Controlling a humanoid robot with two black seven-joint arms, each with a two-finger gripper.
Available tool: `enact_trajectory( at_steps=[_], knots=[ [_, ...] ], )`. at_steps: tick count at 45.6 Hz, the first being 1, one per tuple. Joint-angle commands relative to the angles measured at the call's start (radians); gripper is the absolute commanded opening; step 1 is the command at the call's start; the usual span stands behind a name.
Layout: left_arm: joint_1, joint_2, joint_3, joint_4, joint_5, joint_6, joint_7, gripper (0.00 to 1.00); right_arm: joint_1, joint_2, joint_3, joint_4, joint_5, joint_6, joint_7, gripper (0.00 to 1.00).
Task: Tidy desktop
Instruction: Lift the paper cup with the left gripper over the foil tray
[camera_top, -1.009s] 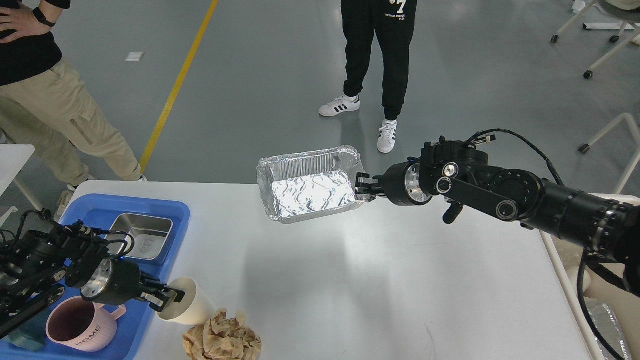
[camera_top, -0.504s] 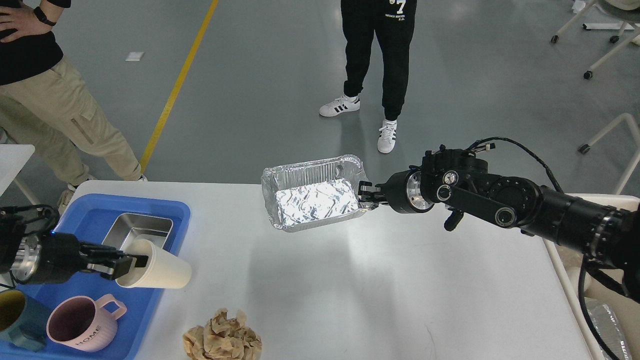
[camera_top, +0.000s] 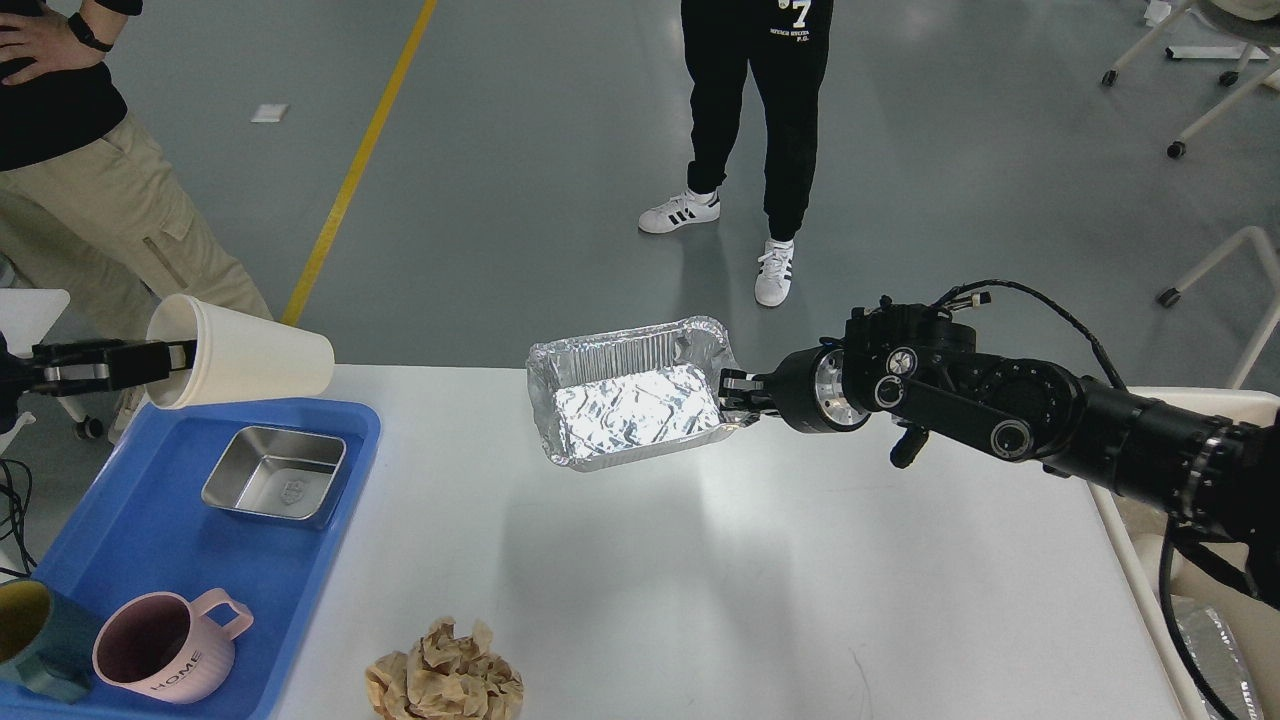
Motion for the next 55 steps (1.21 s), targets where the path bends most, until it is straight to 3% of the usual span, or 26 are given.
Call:
enact_trajectory(
  at_steps=[1, 9, 21, 36, 42, 55],
  knots=[
    [-0.009, -0.004, -0.076, 0.002, -0.015, -0.056, 0.010, 0.03, 0.001, 0.000, 0.001, 0.002, 0.000, 0.000, 0.000, 0.00],
    [-0.059, -0.018, -0.070, 0.011, -0.003, -0.070, 0.036, 0.04, 0.002, 0.001, 0.001, 0.005, 0.000, 0.000, 0.000, 0.00],
    [-0.294, -0.182, 0.017, 0.031, 0.192, -0.182, 0.067, 0.04, 0.010, 0.007, 0.002, 0.011, 0.000, 0.000, 0.000, 0.00],
    [-0.605, -0.392, 0.292, 0.095, 0.382, -0.224, 0.088, 0.04, 0.017, 0.018, 0.004, 0.011, 0.000, 0.000, 0.000, 0.00],
    [-0.711, -0.509, 0.394, 0.169, 0.431, -0.222, 0.095, 0.04, 0.019, 0.021, 0.005, 0.011, 0.000, 0.000, 0.000, 0.00],
    [-0.883, -0.842, 0.569, 0.458, 0.453, -0.193, 0.095, 0.04, 0.019, 0.021, 0.013, 0.011, 0.000, 0.000, 0.000, 0.00]
  ],
)
